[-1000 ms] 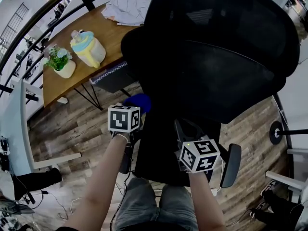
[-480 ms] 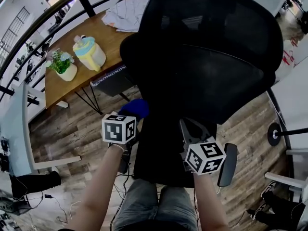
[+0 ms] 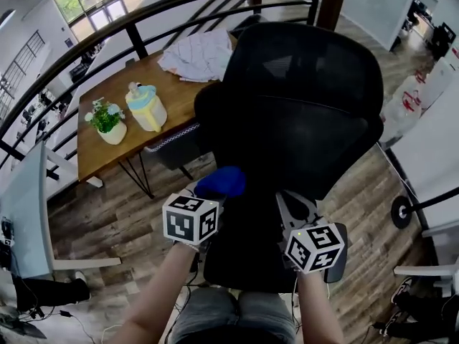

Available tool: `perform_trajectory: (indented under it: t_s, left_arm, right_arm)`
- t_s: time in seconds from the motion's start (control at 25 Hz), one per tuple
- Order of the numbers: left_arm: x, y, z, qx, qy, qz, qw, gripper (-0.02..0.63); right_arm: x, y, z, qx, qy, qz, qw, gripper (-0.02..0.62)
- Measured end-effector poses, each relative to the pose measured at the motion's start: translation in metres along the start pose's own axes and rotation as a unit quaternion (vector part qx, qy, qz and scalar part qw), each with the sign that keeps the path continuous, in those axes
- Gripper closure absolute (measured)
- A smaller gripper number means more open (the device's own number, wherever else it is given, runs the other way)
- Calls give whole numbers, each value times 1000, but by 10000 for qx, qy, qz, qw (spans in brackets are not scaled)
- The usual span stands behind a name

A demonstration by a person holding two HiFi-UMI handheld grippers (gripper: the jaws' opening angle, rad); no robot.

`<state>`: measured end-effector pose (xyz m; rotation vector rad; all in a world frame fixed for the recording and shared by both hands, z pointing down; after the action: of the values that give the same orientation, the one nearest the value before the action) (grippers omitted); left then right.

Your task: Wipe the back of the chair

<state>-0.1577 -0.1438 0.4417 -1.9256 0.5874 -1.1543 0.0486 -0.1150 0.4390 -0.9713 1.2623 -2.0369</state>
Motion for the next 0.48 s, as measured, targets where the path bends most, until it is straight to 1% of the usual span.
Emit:
perform_trajectory:
  t_s: [0.24,0.36,0.48]
  left_arm:
    - [-28,23,24,18,-449,259,9987,489]
    - [-42,32,36,38,-596,415,9973,489]
    - [-54,42,45,100,-743,592,9954,489]
  right_arm:
    - [-26,34,-29,-297,60,324,9990,566]
    - [-37,43,-38,-356,123,454,9983,566]
    - [-48,52,-43,-509,60,540,9972,566]
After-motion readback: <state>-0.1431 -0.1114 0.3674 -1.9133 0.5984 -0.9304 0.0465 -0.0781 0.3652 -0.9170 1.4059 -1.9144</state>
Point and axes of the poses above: the fingertips, and each gripper's own axes: x forward along the fingers, z to its right, y out of its top, the point moved 7 cm from there along -x, backward along the fingers, and after that the axes turned 1 degree about z, right-handed, at the moved point
